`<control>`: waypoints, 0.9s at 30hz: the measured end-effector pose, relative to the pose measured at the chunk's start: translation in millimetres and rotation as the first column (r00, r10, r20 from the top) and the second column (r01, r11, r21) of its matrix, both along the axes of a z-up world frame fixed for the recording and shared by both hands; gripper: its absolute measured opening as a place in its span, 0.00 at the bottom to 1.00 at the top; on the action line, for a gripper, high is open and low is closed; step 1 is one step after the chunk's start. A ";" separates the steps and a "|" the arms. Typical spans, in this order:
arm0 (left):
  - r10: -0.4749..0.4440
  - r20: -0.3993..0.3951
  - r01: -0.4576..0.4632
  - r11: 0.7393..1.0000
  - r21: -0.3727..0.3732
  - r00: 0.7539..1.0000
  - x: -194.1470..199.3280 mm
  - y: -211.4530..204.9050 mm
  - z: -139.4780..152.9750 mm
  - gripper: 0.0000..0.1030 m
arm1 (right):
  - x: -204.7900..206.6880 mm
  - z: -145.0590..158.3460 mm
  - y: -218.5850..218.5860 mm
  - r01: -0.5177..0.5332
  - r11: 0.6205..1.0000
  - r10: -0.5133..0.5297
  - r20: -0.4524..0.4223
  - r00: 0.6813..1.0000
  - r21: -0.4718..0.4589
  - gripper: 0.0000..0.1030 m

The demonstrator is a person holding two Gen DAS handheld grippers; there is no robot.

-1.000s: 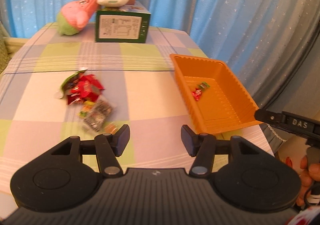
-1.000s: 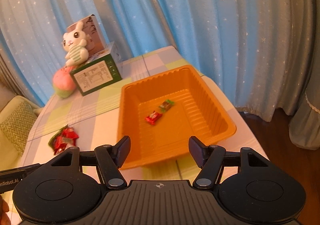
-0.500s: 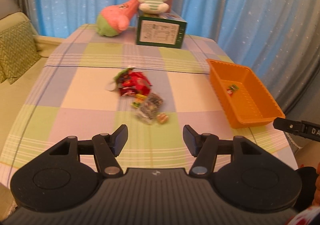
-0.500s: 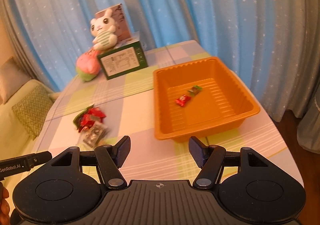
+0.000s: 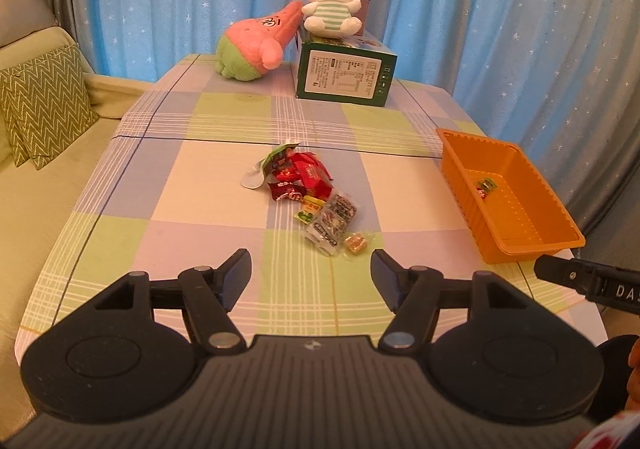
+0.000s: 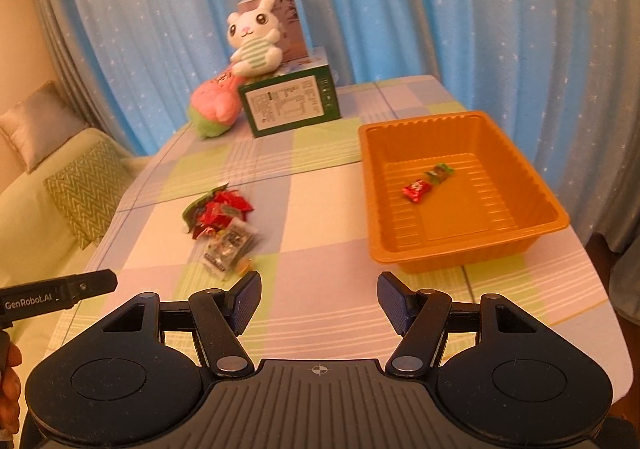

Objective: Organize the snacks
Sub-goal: 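Move both grippers back toward the snack pile, then grasp the clear snack packet with the left gripper while the right grasps a small candy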

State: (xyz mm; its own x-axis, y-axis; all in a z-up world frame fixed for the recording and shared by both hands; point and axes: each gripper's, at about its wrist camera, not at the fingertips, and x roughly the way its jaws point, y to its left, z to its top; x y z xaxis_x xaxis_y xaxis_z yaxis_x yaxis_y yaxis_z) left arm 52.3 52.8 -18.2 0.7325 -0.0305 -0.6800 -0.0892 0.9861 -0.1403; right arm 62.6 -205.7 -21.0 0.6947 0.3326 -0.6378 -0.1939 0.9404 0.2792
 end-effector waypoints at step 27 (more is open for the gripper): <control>0.003 -0.045 -0.003 1.000 -0.009 0.999 85.2 46.1 -43.6 0.68 | 103.9 -105.9 106.5 -0.102 0.993 0.106 -0.090 0.990 0.054 0.33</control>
State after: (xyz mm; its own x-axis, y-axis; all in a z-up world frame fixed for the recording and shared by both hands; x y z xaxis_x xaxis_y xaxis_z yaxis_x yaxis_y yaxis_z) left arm 137.5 98.9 -61.8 0.7013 -0.0345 -0.7120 -0.0988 0.9845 -0.1450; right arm 166.5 -99.2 -126.9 0.5930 0.4329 -0.6790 -0.2611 0.9010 0.3464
